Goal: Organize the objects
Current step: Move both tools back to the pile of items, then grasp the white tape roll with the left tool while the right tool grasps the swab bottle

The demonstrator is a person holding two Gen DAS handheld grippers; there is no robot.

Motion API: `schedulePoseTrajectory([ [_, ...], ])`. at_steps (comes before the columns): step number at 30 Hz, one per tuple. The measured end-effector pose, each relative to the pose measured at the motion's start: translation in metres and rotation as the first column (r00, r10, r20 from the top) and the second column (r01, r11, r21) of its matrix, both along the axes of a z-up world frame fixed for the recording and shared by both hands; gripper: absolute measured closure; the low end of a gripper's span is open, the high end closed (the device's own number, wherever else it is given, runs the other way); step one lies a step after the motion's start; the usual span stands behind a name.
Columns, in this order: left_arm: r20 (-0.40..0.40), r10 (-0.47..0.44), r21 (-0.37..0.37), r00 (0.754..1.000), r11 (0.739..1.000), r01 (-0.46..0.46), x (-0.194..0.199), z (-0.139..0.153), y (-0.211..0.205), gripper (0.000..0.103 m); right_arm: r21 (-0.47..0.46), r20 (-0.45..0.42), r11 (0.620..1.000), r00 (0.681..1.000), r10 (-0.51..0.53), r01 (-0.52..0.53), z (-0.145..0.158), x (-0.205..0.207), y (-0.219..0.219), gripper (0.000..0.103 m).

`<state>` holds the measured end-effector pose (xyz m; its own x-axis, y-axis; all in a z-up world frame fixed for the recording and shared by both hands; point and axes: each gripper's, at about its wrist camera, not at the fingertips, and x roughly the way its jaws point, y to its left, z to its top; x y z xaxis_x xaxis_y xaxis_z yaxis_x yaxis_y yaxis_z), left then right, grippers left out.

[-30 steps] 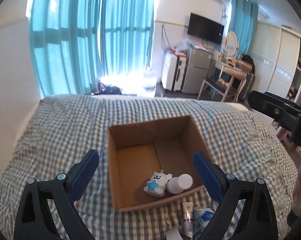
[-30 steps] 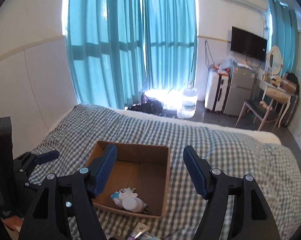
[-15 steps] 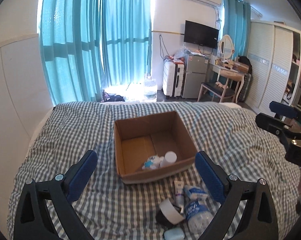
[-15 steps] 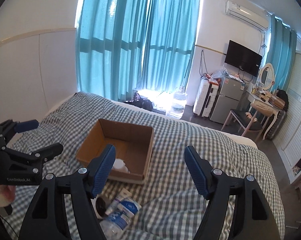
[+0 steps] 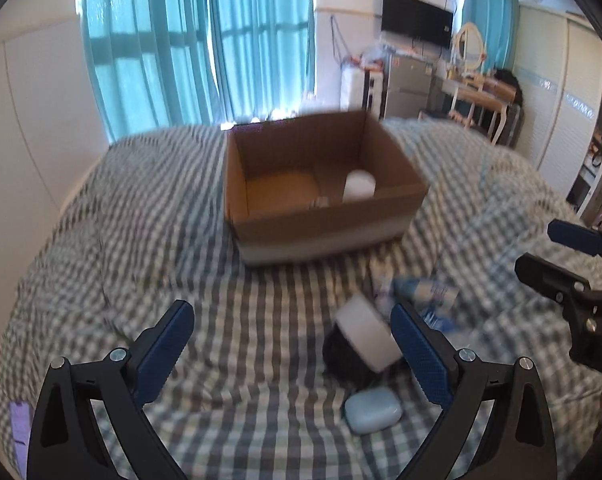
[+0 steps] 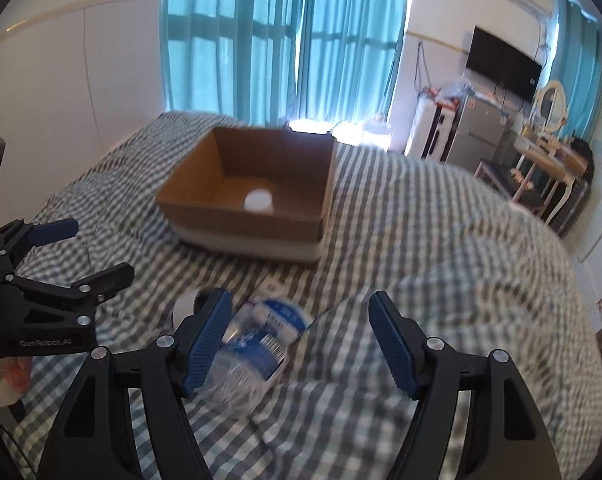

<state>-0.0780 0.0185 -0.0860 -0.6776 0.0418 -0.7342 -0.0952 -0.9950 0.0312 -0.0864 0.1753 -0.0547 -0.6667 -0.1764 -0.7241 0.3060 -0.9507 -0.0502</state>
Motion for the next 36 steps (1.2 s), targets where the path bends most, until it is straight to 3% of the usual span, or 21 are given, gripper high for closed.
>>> schedulePoseTrajectory([
  [5, 0.084, 0.017, -0.057, 0.996, 0.998, -0.012, -0.006, -0.043, 0.0, 0.002, -0.006, 0.097, 1.0, 0.995, 0.015, -0.015, -0.042, -0.002, -0.014, 0.032],
  [8, 0.127, 0.009, -0.048, 0.992, 0.999, -0.002, -0.005, -0.065, -0.004, 0.002, 0.018, 0.12, 1.0, 0.993, 0.022, -0.025, -0.054, -0.004, -0.021, 0.02],
  [12, 0.169, 0.0, -0.035, 0.986, 0.999, 0.006, 0.0, -0.082, -0.007, 0.002, 0.036, 0.148, 0.999, 0.988, 0.035, -0.04, -0.068, -0.005, -0.028, 0.019],
  [14, 0.179, 0.017, -0.023, 0.984, 1.0, -0.013, -0.002, -0.084, -0.008, 0.002, 0.03, 0.167, 0.998, 0.985, 0.054, -0.06, -0.075, -0.007, -0.033, 0.019],
  [15, 0.189, 0.121, -0.003, 0.974, 0.993, -0.122, -0.004, -0.085, -0.011, 0.002, 0.03, 0.172, 0.998, 0.983, 0.058, -0.064, -0.076, -0.009, -0.034, 0.018],
  [23, 0.219, 0.199, 0.094, 0.955, 0.97, -0.224, -0.007, -0.088, -0.035, 0.002, 0.107, 0.199, 0.985, 0.974, 0.11, -0.133, -0.092, -0.003, -0.056, 0.018],
  [25, 0.219, 0.207, 0.098, 0.953, 0.968, -0.232, -0.006, -0.087, -0.036, 0.002, 0.139, 0.215, 0.984, 0.973, 0.08, -0.111, -0.101, -0.008, -0.054, 0.018],
  [29, 0.207, 0.203, 0.092, 0.957, 0.97, -0.225, -0.005, -0.083, -0.033, 0.002, 0.096, 0.22, 0.993, 0.974, 0.05, -0.073, -0.1, -0.011, -0.043, 0.02],
  [31, 0.198, 0.194, 0.09, 0.961, 0.973, -0.214, -0.004, -0.081, -0.031, 0.002, 0.058, 0.198, 0.997, 0.98, 0.029, -0.041, -0.091, -0.01, -0.032, 0.031],
  [36, 0.191, 0.143, 0.064, 0.971, 0.986, -0.157, -0.003, -0.076, -0.017, 0.002, -0.005, 0.16, 0.997, 0.984, -0.08, 0.082, -0.075, -0.007, 0.0, 0.036],
])
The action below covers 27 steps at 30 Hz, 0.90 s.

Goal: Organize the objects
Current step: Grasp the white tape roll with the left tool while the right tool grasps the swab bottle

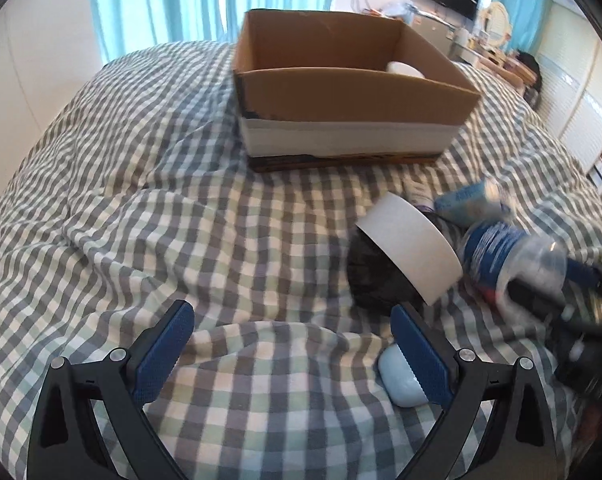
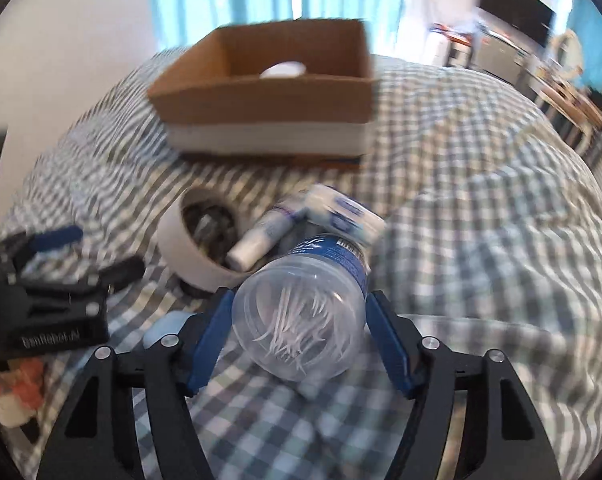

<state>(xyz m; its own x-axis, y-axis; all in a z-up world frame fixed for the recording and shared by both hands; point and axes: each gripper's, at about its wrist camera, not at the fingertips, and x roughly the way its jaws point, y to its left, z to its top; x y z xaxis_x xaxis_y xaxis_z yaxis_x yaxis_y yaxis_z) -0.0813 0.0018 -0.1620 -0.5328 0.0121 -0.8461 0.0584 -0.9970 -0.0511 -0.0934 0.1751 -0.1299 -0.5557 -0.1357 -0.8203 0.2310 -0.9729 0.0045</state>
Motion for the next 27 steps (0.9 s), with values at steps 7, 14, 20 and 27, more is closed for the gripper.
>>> schedulePoseTrajectory([
  [7, -0.032, -0.108, -0.013, 0.994, 0.994, 0.108, -0.013, 0.008, 0.04, 0.002, -0.095, -0.022, 0.991, 0.995, -0.101, 0.099, 0.016, -0.004, 0.038, 0.037],
  [14, -0.029, -0.23, -0.083, 0.973, 0.97, 0.227, -0.045, -0.002, 0.068, 0.002, -0.122, 0.0, 0.987, 0.994, -0.107, 0.106, 0.012, -0.007, 0.045, 0.037],
  [20, 0.0, -0.277, -0.065, 0.961, 0.959, 0.277, -0.07, -0.014, 0.066, 0.002, -0.13, 0.018, 0.986, 0.994, -0.105, 0.106, 0.007, -0.011, 0.043, 0.037],
  [27, 0.015, -0.344, -0.084, 0.939, 0.935, 0.344, -0.077, -0.028, 0.076, 0.017, -0.128, 0.044, 0.985, 0.993, -0.107, 0.112, -0.002, -0.02, 0.041, 0.036],
])
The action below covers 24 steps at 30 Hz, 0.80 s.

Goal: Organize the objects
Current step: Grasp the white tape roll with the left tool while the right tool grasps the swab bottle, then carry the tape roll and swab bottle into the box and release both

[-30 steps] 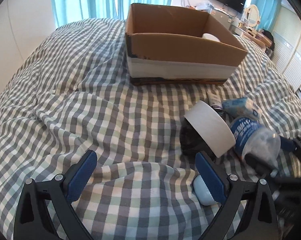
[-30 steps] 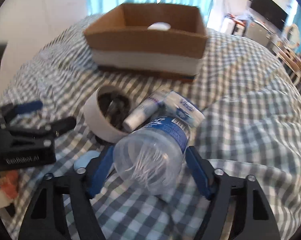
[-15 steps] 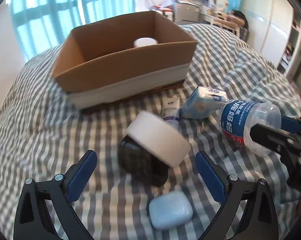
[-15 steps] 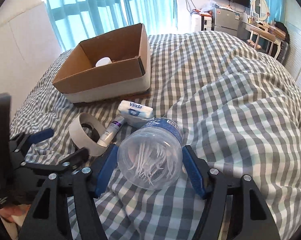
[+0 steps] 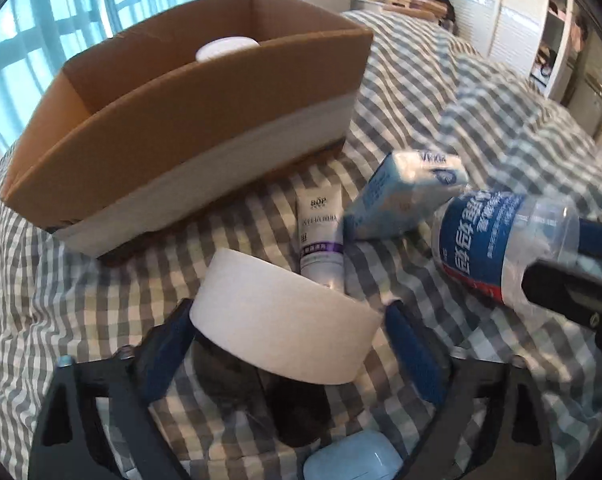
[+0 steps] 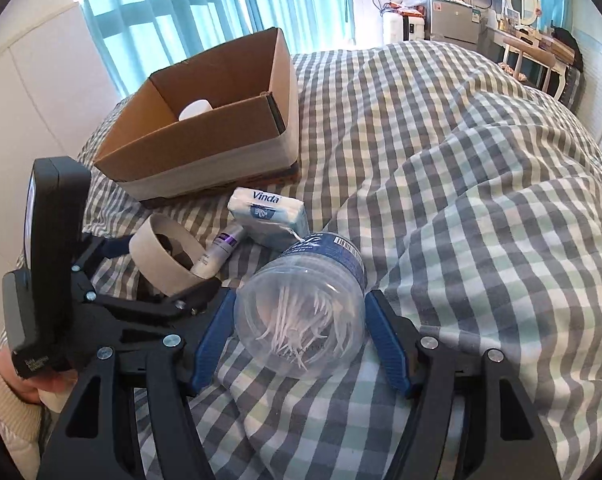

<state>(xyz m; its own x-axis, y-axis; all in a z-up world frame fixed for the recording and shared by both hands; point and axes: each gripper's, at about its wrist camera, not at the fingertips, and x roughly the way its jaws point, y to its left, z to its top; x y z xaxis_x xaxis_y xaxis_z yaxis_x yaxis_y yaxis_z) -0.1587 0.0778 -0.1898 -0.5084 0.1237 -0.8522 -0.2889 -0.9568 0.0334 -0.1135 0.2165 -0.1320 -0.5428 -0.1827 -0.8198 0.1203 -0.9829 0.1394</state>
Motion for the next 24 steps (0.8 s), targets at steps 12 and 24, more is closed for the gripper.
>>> schedulePoseTrajectory([
  [12, -0.098, 0.054, 0.035, 0.994, 0.998, -0.051, 0.017, 0.031, -0.016, 0.018, 0.069, 0.022, 0.998, 1.0, -0.001, -0.001, -0.008, -0.006, -0.011, 0.034],
  [24, -0.157, 0.129, 0.063, 0.979, 0.991, -0.12, 0.052, 0.075, -0.032, 0.018, 0.101, -0.088, 0.995, 0.996, 0.033, -0.024, 0.029, 0.02, -0.024, 0.037],
])
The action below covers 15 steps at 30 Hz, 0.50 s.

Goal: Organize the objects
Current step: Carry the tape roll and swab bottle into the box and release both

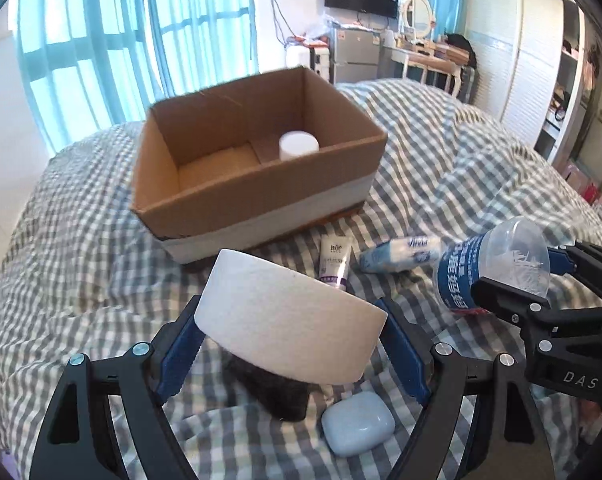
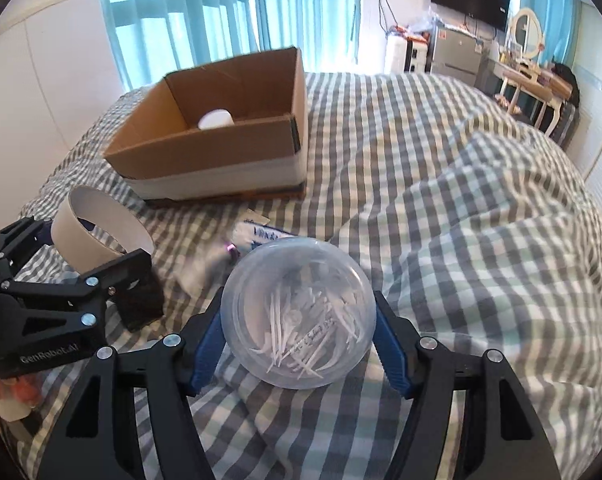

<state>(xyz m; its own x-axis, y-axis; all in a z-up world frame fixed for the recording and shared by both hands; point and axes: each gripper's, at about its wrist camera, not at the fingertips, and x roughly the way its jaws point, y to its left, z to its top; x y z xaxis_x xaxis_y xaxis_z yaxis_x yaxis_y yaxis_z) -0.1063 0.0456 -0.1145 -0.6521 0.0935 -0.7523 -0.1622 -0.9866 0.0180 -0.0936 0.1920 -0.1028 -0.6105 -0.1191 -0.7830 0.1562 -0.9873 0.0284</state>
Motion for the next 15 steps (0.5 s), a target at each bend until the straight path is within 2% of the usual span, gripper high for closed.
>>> schedulePoseTrajectory([
  [7, -0.036, 0.033, 0.018, 0.999, 0.999, -0.032, 0.023, 0.029, -0.009, 0.018, -0.006, -0.069, 0.999, 0.997, 0.042, -0.043, 0.034, 0.026, -0.01, 0.038],
  [11, -0.055, 0.055, 0.002, 0.997, 0.999, -0.055, 0.038, 0.043, -0.012, 0.018, 0.009, -0.106, 0.998, 0.993, 0.06, -0.06, 0.054, 0.038, -0.016, 0.038],
  [15, -0.072, 0.08, 0.031, 0.994, 0.997, -0.078, 0.051, 0.059, -0.022, 0.018, 0.027, -0.151, 0.997, 0.985, 0.08, -0.076, 0.073, 0.048, -0.026, 0.038],
])
